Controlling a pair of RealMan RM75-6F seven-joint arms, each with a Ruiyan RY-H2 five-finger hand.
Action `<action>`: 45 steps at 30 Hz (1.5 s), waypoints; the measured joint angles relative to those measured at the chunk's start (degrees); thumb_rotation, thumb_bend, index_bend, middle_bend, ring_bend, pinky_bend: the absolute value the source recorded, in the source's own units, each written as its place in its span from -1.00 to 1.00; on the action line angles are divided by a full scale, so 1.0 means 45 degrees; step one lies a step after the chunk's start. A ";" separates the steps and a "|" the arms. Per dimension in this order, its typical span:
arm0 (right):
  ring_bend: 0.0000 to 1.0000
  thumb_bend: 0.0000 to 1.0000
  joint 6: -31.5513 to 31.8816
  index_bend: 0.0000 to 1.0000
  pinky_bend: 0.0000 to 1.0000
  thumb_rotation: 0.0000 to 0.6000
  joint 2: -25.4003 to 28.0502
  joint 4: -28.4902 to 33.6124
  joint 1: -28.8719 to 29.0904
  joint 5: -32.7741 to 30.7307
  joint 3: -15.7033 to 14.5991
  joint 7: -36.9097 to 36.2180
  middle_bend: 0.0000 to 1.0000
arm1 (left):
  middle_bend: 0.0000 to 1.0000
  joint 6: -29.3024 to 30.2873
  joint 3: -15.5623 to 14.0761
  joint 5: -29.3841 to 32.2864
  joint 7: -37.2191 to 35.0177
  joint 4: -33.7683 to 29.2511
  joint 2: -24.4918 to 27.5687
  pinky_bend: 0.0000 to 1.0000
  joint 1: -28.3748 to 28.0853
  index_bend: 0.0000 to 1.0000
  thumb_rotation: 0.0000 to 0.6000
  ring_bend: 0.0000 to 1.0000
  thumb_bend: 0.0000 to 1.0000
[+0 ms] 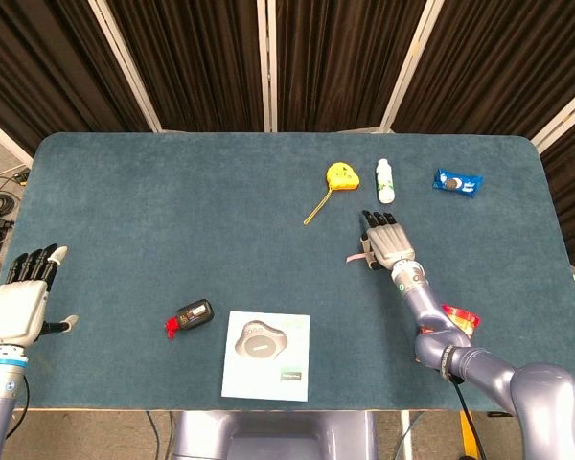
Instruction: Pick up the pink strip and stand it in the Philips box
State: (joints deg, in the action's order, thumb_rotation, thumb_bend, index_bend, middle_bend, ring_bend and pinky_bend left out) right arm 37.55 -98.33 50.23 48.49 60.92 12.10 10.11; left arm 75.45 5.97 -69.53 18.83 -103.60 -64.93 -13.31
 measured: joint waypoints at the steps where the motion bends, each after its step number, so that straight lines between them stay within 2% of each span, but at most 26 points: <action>1: -1.00 -0.14 0.0045 0.35 -1.00 1.00 0.0049 0.0091 -0.0009 0.0058 0.0003 -0.0044 -1.00 | -1.00 -0.0013 0.0001 0.0015 0.0002 0.0001 -0.0006 -1.00 -0.0014 -1.00 1.00 -1.00 -1.00; 5: -1.00 -0.14 0.0389 0.35 -1.00 1.00 0.0527 0.0925 -0.0053 0.0458 0.0014 -0.0172 -1.00 | -1.00 -0.0059 -0.0018 -0.0024 -0.0020 -0.0024 -0.0013 -1.00 -0.0070 -1.00 1.00 -1.00 -1.00; 8: -1.00 -0.13 0.0754 0.35 -1.00 1.00 0.1142 0.2064 -0.0095 0.0751 0.0041 -0.0104 -1.00 | -1.00 -0.0105 -0.0079 -0.0142 -0.0068 -0.0091 0.0004 -1.00 -0.0094 -1.00 1.00 -1.00 -1.00; 14: -1.00 -0.12 0.1543 0.35 -1.00 1.00 0.2845 0.5419 -0.0151 0.1249 0.0068 0.0892 -1.00 | -1.00 -0.0098 -0.0148 -0.0359 -0.0360 -0.0267 0.0167 -1.00 -0.0085 -1.00 1.00 -1.00 -1.00; 21: -1.00 -0.12 0.2101 0.35 -1.00 1.00 0.4768 1.0040 -0.0035 0.0889 0.0068 0.3258 -1.00 | -1.00 -0.0034 -0.0181 -0.0664 -0.0877 -0.0460 0.0490 -1.00 -0.0029 -1.00 1.00 -1.00 -1.00; 24: -1.00 -0.12 0.2281 0.35 -1.00 1.00 0.5290 1.1719 0.0162 0.0626 -0.0043 0.4567 -1.00 | -1.00 0.0048 -0.0210 -0.0804 -0.1064 -0.0557 0.0608 -1.00 0.0023 -1.00 1.00 -1.00 -1.00; 27: -1.00 -0.12 0.2438 0.35 -1.00 1.00 0.5522 1.2785 0.0461 0.0295 -0.0265 0.5855 -1.00 | -1.00 0.0106 -0.0236 -0.0873 -0.1177 -0.0627 0.0703 -1.00 0.0068 -1.00 1.00 -1.00 -1.00; 31: -1.00 -0.12 0.2709 0.35 -1.00 1.00 0.5411 1.3565 0.0899 -0.0417 -0.0596 0.6999 -1.00 | -1.00 0.0122 -0.0259 -0.0907 -0.1264 -0.0648 0.0731 -1.00 0.0090 -1.00 1.00 -1.00 -1.00; 41: -1.00 -0.12 0.3484 0.34 -1.00 1.00 0.4460 1.4063 0.1677 -0.1421 -0.1528 0.9097 -1.00 | -1.00 0.0097 -0.0308 -0.1010 -0.1384 -0.0674 0.0751 -1.00 0.0082 -1.00 1.00 -1.00 -1.00; 42: -1.00 -0.12 0.3630 0.31 -1.00 1.00 0.4367 1.4101 0.1729 -0.1442 -0.1633 0.9242 -1.00 | -1.00 0.0103 -0.0309 -0.1035 -0.1400 -0.0662 0.0749 -1.00 0.0082 -1.00 1.00 -1.00 -1.00; 44: -1.00 -0.15 0.3820 0.09 -1.00 1.00 0.4229 1.4143 0.1779 -0.1468 -0.1739 0.9316 -1.00 | -1.00 0.0116 -0.0317 -0.1072 -0.1418 -0.0635 0.0738 -1.00 0.0081 -1.00 1.00 -1.00 -1.00; 45: -1.00 -0.22 0.3902 -0.12 -1.00 1.00 0.4161 1.4156 0.1798 -0.1485 -0.1777 0.9312 -1.00 | -1.00 0.0115 -0.0322 -0.1077 -0.1419 -0.0632 0.0734 -1.00 0.0081 -1.00 1.00 -1.00 -1.00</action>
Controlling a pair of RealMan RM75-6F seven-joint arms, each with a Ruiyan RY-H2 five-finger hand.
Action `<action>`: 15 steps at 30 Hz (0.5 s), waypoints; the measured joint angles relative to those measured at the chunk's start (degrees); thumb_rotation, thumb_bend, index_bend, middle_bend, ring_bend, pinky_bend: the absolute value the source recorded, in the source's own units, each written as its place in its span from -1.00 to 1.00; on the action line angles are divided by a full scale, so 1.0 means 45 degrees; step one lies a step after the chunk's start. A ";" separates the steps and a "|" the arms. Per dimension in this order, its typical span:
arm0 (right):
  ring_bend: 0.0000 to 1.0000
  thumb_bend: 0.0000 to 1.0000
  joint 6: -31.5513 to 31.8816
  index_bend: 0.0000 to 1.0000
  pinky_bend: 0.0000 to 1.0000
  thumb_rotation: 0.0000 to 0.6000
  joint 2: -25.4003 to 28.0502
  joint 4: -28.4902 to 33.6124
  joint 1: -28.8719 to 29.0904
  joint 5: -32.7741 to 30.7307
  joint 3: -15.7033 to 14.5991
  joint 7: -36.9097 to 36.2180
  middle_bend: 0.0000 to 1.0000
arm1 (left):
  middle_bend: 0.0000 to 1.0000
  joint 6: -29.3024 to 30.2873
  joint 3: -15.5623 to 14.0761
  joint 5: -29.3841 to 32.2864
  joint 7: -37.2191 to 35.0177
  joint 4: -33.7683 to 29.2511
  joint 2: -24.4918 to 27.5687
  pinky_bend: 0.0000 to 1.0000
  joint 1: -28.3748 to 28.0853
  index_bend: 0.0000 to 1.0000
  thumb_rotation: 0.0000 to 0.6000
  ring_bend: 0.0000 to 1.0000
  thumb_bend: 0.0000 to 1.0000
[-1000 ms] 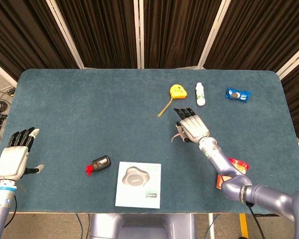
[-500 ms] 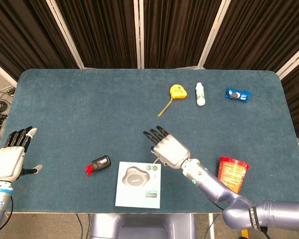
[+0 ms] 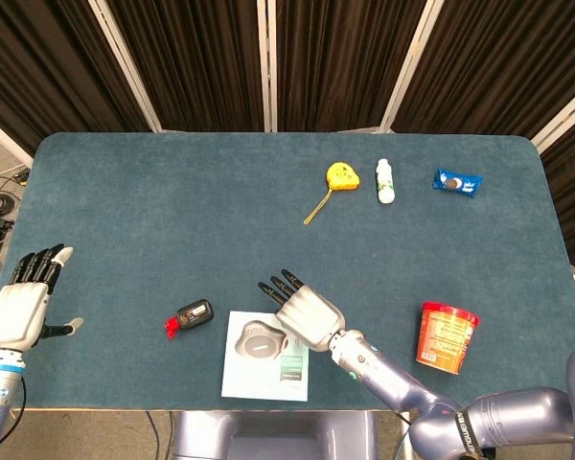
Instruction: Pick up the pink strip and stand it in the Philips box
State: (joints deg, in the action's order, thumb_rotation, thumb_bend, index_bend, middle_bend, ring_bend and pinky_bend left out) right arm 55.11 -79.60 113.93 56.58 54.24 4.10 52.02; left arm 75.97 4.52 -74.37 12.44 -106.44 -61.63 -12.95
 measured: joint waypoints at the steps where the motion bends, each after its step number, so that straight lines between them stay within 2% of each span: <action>1: -1.00 -0.33 0.0026 -0.35 -1.00 1.00 -0.0029 0.0002 0.0007 -0.0010 -0.0011 -0.0025 -1.00 | -1.00 -0.0007 -0.0007 -0.0004 0.0000 -0.0001 -0.0003 -1.00 -0.0001 -1.00 1.00 -1.00 -1.00; 4: -1.00 -0.62 0.0073 -0.71 -1.00 1.00 -0.0083 0.0019 0.0013 -0.0047 -0.0009 -0.0260 -1.00 | -1.00 0.0000 -0.0033 -0.0040 0.0021 -0.0019 -0.0011 -1.00 0.0003 -1.00 1.00 -1.00 -1.00; 6: -1.00 -0.69 0.0138 -0.80 -1.00 1.00 -0.0097 0.0039 0.0016 0.0001 -0.0016 -0.0384 -1.00 | -1.00 0.0017 -0.0043 -0.0058 0.0026 -0.0032 -0.0013 -1.00 0.0010 -1.00 1.00 -1.00 -1.00; 15: -1.00 -0.70 0.0642 -0.86 -1.00 1.00 0.0307 0.0407 -0.0185 0.0755 0.0120 -0.1049 -1.00 | -1.00 0.0088 -0.0064 -0.0116 -0.0017 0.0003 -0.0023 -1.00 0.0047 -1.00 1.00 -1.00 -1.00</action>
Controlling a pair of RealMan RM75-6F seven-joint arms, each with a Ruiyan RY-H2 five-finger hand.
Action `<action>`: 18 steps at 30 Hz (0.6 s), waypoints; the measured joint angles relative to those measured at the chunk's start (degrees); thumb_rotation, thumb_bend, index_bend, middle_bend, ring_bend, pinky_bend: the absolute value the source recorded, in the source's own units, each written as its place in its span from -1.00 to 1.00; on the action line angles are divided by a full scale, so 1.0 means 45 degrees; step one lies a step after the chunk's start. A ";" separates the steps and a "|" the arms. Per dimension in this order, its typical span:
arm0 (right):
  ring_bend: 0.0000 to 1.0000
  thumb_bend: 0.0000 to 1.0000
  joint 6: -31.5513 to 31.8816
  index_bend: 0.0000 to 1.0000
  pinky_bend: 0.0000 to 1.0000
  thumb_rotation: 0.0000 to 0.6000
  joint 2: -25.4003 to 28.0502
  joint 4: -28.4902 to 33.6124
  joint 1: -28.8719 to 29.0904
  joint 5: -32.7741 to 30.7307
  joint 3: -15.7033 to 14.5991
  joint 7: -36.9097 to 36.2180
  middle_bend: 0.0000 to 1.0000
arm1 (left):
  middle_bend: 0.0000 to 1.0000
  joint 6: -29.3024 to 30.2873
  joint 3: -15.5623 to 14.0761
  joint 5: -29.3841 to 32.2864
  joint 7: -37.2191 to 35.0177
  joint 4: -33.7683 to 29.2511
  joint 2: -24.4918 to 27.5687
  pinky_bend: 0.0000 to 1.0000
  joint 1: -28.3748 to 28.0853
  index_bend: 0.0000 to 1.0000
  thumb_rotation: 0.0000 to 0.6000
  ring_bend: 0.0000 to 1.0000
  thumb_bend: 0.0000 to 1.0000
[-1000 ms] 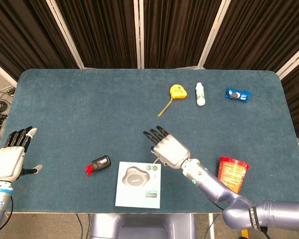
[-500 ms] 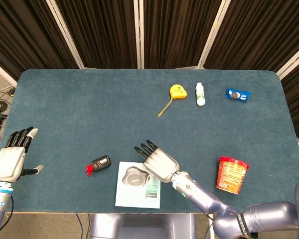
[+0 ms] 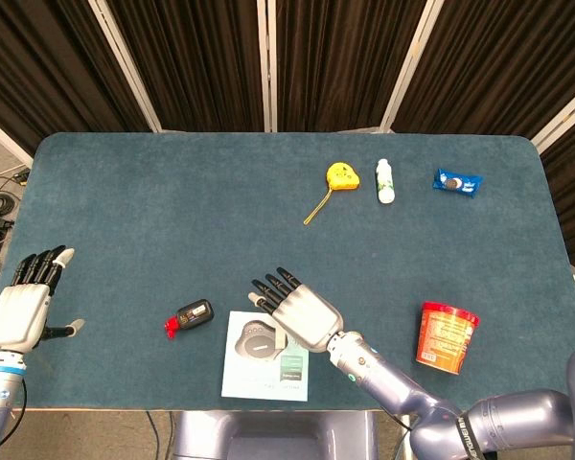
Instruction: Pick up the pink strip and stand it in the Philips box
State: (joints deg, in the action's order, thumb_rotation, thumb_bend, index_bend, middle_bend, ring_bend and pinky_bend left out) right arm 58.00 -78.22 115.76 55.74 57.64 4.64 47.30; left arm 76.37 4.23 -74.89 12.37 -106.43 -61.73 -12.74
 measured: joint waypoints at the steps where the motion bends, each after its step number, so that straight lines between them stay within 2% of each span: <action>1: -1.00 -0.70 0.0075 -0.86 -1.00 1.00 0.0109 0.0039 -0.0053 0.0144 0.0008 -0.0089 -1.00 | -1.00 0.0006 0.0005 -0.0020 -0.0030 0.0022 -0.0001 -1.00 -0.0001 -1.00 1.00 -1.00 -1.00; 6: -1.00 -0.70 0.0752 -0.85 -1.00 1.00 0.0773 -0.0166 -0.0638 0.1714 -0.0077 -0.1021 -1.00 | -1.00 0.0003 0.0042 -0.0435 -0.0281 0.0242 -0.0070 -1.00 -0.0107 -1.00 1.00 -1.00 -0.96; 11: -1.00 -0.70 0.1593 -0.80 -1.00 1.00 0.1538 -0.1436 -0.1413 0.4424 -0.0488 -0.3493 -0.97 | -1.00 -0.0545 0.0062 -0.0847 -0.0358 0.0260 0.0045 -1.00 -0.0538 -1.00 1.00 -1.00 -0.65; 15: -1.00 -0.70 0.3037 -0.80 -1.00 1.00 0.2090 -0.3853 -0.2301 0.6779 -0.1017 -0.6644 -0.99 | -1.00 -0.1474 0.0115 -0.1082 -0.0395 -0.0013 0.0357 -1.00 -0.1147 -1.00 1.00 -1.00 -0.18; 18: -1.00 -0.70 0.4445 -0.83 -1.00 1.00 0.2352 -0.5946 -0.3286 0.7747 -0.1377 -0.8715 -1.00 | -1.00 -0.2499 0.0164 -0.1517 -0.0497 -0.0189 0.0570 -1.00 -0.1889 -0.86 1.00 -1.00 0.23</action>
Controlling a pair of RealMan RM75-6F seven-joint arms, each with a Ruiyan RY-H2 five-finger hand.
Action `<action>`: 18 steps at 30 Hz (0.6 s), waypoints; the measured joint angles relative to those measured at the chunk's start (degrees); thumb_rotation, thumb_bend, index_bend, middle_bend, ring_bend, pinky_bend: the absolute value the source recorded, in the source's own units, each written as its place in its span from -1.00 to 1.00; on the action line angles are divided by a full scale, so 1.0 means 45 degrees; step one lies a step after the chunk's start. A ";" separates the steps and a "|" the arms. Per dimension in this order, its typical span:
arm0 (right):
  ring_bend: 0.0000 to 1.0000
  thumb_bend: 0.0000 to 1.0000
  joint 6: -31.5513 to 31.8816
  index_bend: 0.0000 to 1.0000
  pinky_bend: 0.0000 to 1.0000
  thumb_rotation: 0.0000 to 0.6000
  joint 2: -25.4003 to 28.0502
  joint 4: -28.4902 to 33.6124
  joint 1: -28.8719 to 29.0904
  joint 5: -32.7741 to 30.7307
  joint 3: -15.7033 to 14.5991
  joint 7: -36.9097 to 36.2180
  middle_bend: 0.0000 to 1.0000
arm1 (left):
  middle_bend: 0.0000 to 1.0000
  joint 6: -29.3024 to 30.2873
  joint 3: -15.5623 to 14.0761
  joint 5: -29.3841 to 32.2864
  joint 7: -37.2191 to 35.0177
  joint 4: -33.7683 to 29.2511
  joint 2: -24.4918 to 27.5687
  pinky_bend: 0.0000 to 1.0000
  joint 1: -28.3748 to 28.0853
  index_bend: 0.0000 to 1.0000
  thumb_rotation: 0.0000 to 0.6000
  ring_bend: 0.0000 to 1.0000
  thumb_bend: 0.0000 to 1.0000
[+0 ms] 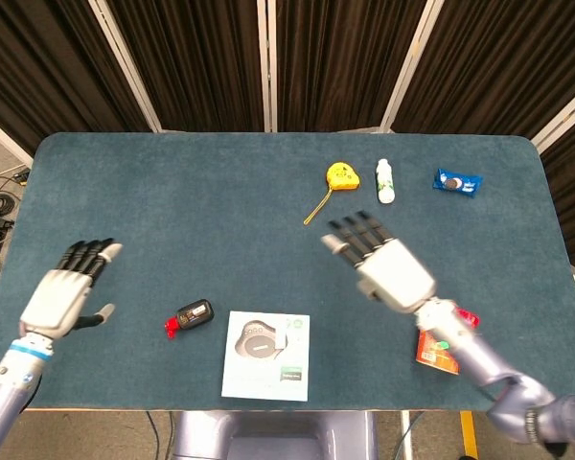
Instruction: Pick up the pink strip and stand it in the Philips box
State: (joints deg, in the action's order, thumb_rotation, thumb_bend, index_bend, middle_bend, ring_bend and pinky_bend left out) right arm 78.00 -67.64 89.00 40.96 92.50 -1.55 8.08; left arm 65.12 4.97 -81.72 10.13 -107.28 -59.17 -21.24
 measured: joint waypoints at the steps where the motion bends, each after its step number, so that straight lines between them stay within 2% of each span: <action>1: -1.00 -0.70 0.0445 -0.87 -1.00 1.00 0.0061 -0.0558 -0.0376 0.0161 -0.0098 -0.0566 -1.00 | -1.00 -0.0341 0.0011 -0.0202 -0.0043 -0.0038 0.0041 -1.00 -0.0269 -0.78 1.00 -1.00 0.35; 4: -1.00 -0.76 0.1508 -0.99 -1.00 1.00 0.0265 -0.1685 -0.1693 0.0249 -0.0356 -0.2034 -1.00 | -1.00 -0.1494 0.0057 -0.0907 -0.0273 -0.0157 0.0060 -1.00 -0.1259 -0.61 1.00 -1.00 0.54; 7: -1.00 -0.90 0.1701 -1.00 -1.00 1.00 0.0507 -0.1727 -0.2640 -0.0251 -0.0483 -0.2624 -1.00 | -1.00 -0.2443 0.0121 -0.1536 -0.0510 -0.0253 -0.0156 -1.00 -0.2217 -0.49 1.00 -1.00 0.65; 12: -1.00 -1.00 0.1630 -1.00 -1.00 1.00 0.0936 -0.0488 -0.3471 -0.1481 -0.0474 -0.2457 -1.00 | -1.00 -0.3573 0.0296 -0.1784 -0.0451 -0.0514 -0.0874 -1.00 -0.3305 -0.44 1.00 -1.00 0.83; 18: -1.00 -1.00 0.1768 -1.00 -1.00 1.00 0.1109 0.1116 -0.4557 -0.2507 -0.0317 -0.1908 -1.00 | -1.00 -0.4739 0.0604 -0.0817 0.0307 -0.0955 -0.1565 -1.00 -0.4306 -0.38 1.00 -1.00 0.96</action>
State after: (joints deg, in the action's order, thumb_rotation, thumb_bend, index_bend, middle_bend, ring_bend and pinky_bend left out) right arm 85.96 -62.65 94.03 20.45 81.22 -2.98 -0.50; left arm 43.80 7.69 -85.40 11.52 -111.58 -66.21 -40.62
